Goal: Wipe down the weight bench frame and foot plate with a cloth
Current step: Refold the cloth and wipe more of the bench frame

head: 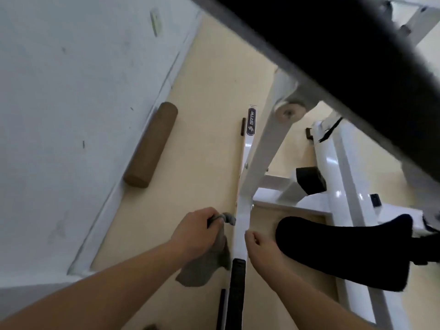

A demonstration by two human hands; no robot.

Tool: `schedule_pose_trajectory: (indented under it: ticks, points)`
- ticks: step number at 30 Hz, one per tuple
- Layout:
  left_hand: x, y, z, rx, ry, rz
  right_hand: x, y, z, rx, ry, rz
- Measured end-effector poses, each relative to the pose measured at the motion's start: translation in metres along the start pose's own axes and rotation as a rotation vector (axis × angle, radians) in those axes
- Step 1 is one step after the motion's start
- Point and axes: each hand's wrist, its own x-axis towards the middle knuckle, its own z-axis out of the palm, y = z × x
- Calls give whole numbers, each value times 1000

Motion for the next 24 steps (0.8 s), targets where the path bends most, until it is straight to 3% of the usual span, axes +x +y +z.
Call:
schedule_pose_trajectory:
  ticks: [3,7,12,16,20,24]
  points:
    - [30,-27,29,-14,70,105,45,23,18,-33,-8,-73]
    - [44,-49,77,-117,213,246,88,49,26,-39,104,-180]
    - [33,-85,167,-80,-11,219,117,77,34,7,129,-175]
    - [52,-105,185,-46,257,216,134,78,40,143,125,-146]
    - [74,-115,209,-125,13,67,138,82,46,185,70,-85]
    - [102,-110,226,-408,-67,16,137,94,35,178,-24,-71]
